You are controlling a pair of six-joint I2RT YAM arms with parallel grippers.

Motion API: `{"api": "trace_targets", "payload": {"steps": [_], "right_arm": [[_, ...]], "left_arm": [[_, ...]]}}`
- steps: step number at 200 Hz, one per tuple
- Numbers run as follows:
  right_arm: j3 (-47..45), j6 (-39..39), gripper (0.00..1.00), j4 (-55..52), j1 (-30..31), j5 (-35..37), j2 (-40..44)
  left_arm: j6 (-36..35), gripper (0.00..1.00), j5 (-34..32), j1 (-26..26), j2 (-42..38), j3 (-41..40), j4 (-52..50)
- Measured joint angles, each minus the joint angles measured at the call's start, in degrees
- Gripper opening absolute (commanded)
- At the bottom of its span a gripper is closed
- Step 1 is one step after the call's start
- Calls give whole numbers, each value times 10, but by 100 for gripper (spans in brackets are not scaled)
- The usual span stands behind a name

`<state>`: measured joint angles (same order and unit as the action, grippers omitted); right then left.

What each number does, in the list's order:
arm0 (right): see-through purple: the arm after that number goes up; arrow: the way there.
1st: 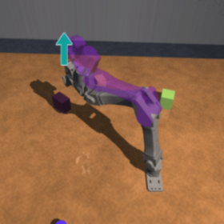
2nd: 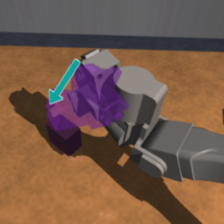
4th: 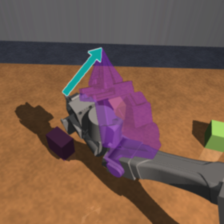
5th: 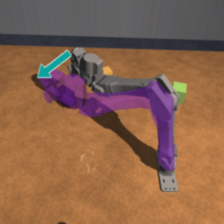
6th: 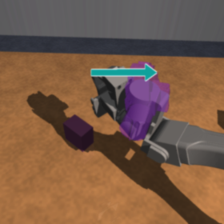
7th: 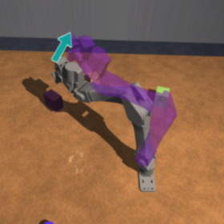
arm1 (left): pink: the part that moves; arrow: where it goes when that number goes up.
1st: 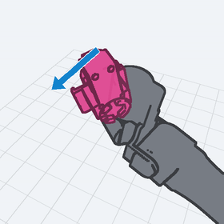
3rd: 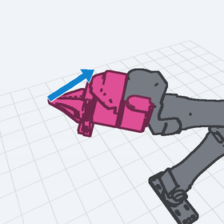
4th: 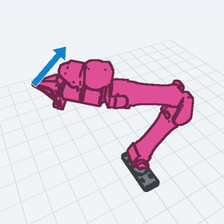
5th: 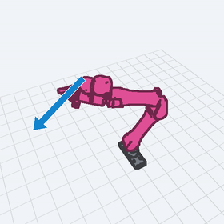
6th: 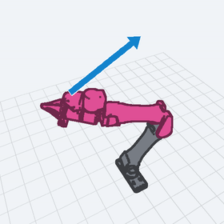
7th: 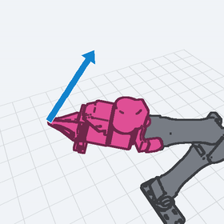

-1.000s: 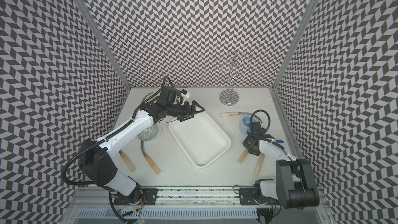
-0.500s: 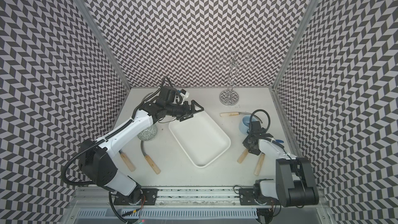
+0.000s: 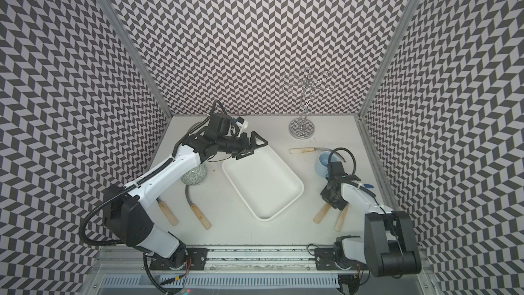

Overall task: Put small sickles into storage boxes
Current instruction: Pick up the sickle at the center of the board.

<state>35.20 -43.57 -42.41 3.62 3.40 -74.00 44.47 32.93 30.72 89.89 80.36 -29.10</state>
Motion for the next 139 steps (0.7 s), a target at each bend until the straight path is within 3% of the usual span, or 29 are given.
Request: {"api": "trace_targets", "payload": {"steps": [139], "right_arm": [[47,14,5,-48,0,33,15]], "left_arm": [[1,100,4,0,0,0,0]]}}
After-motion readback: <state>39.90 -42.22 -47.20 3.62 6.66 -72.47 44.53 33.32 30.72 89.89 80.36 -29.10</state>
